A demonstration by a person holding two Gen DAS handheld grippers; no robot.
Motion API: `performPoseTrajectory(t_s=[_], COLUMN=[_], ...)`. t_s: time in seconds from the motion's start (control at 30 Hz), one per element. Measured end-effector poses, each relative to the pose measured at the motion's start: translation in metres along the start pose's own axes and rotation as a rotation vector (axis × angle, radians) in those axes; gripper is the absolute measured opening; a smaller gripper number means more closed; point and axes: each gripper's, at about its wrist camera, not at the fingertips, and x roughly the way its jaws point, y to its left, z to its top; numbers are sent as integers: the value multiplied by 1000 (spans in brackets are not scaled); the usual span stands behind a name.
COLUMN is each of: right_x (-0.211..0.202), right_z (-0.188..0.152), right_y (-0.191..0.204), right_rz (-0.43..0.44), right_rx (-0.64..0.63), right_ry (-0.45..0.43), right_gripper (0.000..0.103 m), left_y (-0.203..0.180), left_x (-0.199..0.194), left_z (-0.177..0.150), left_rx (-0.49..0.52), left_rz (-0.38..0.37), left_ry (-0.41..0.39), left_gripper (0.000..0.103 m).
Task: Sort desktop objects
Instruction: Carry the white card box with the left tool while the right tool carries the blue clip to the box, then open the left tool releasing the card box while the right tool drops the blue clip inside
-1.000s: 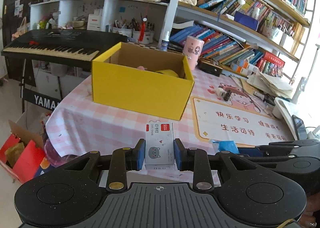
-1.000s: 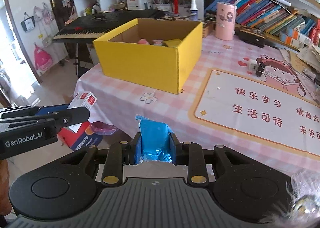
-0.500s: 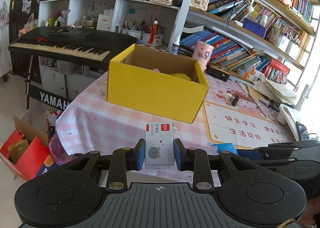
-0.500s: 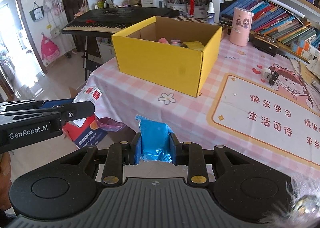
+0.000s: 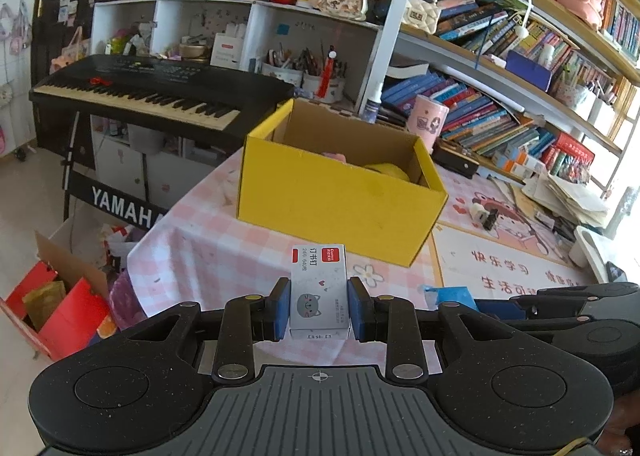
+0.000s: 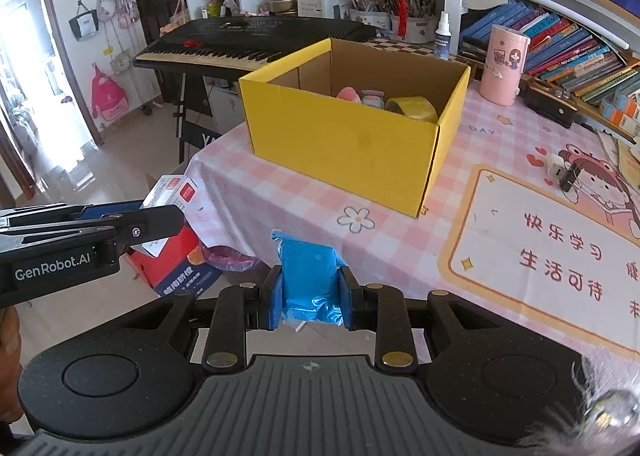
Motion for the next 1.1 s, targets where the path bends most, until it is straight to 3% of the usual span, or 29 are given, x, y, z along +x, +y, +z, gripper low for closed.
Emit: performPoseTrajectory(t_s=[0.4, 0.87, 1.1], right_x=[16, 43, 67], right_z=[35, 121, 150], right_y=[-22, -86, -111], right_rz=[-12, -8, -8], right_rx=[5, 58, 45], right_ry=[-67, -205, -224], right_gripper=[25, 25, 25], left_y=[-11, -40, -46], left_x=[36, 101, 147], left_z=[43, 111, 121], left_rx=[25, 94, 122], left_rz=[-1, 44, 86], left_ry=[-55, -132, -92], left_gripper=[29, 29, 29])
